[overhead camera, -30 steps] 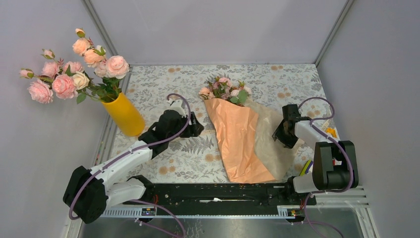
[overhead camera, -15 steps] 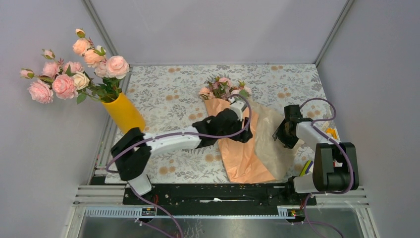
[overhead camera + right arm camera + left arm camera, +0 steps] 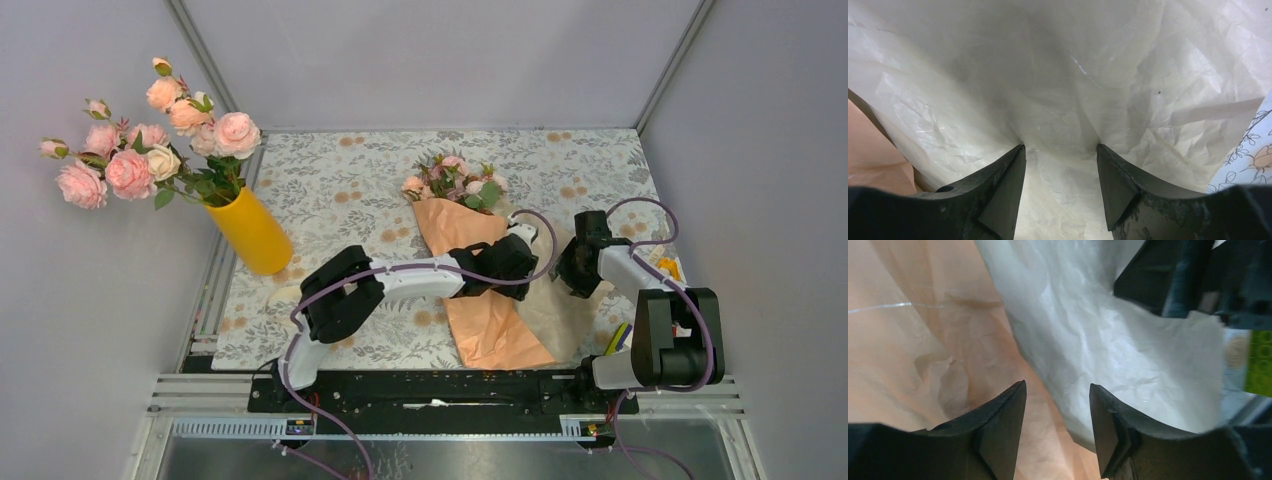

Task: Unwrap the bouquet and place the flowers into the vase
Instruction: Unfold the wrapping paper at the center of the board.

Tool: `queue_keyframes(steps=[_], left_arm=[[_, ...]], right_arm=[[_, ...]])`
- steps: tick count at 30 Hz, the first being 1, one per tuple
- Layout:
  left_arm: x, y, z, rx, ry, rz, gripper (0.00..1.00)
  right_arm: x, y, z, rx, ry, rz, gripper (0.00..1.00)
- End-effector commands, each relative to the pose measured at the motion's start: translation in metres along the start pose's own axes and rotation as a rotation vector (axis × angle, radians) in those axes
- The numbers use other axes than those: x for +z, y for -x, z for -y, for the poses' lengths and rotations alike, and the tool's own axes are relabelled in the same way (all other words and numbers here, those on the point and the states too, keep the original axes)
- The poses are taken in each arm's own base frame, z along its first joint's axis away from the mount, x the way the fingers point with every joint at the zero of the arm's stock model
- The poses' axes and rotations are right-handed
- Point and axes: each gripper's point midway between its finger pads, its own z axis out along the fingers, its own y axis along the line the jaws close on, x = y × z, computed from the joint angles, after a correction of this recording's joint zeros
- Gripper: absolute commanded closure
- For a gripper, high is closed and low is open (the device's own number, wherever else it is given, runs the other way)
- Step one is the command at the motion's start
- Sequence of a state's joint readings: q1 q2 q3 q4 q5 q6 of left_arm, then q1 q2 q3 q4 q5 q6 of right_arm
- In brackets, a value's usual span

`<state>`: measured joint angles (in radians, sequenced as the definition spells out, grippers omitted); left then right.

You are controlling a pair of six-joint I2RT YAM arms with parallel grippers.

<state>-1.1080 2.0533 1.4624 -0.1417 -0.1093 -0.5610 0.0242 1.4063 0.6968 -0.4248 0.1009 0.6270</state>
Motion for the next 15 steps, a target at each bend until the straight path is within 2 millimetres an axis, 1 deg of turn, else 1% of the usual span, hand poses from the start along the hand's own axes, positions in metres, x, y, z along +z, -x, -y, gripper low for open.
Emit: queue_keyframes(steps=[1, 5, 10, 13, 15], left_arm=[[0.006, 0.004, -0.013, 0.075, 0.114, 0.022, 0.47], [0.013, -0.003, -0.018, 0.132, 0.168, 0.007, 0.47], [0.020, -0.011, -0.022, 0.147, 0.185, -0.012, 0.45], [0.024, -0.016, -0.028, 0.168, 0.219, -0.017, 0.44], [0.026, -0.016, -0.032, 0.177, 0.241, -0.015, 0.49]], right_arm=[[0.000, -0.004, -0.008, 0.017, 0.048, -0.014, 0.39], [0.001, -0.005, -0.009, 0.018, 0.053, -0.020, 0.39], [0.003, -0.005, -0.010, 0.021, 0.055, -0.026, 0.39], [0.004, -0.006, -0.010, 0.022, 0.057, -0.028, 0.39], [0.004, -0.006, -0.010, 0.024, 0.059, -0.028, 0.39]])
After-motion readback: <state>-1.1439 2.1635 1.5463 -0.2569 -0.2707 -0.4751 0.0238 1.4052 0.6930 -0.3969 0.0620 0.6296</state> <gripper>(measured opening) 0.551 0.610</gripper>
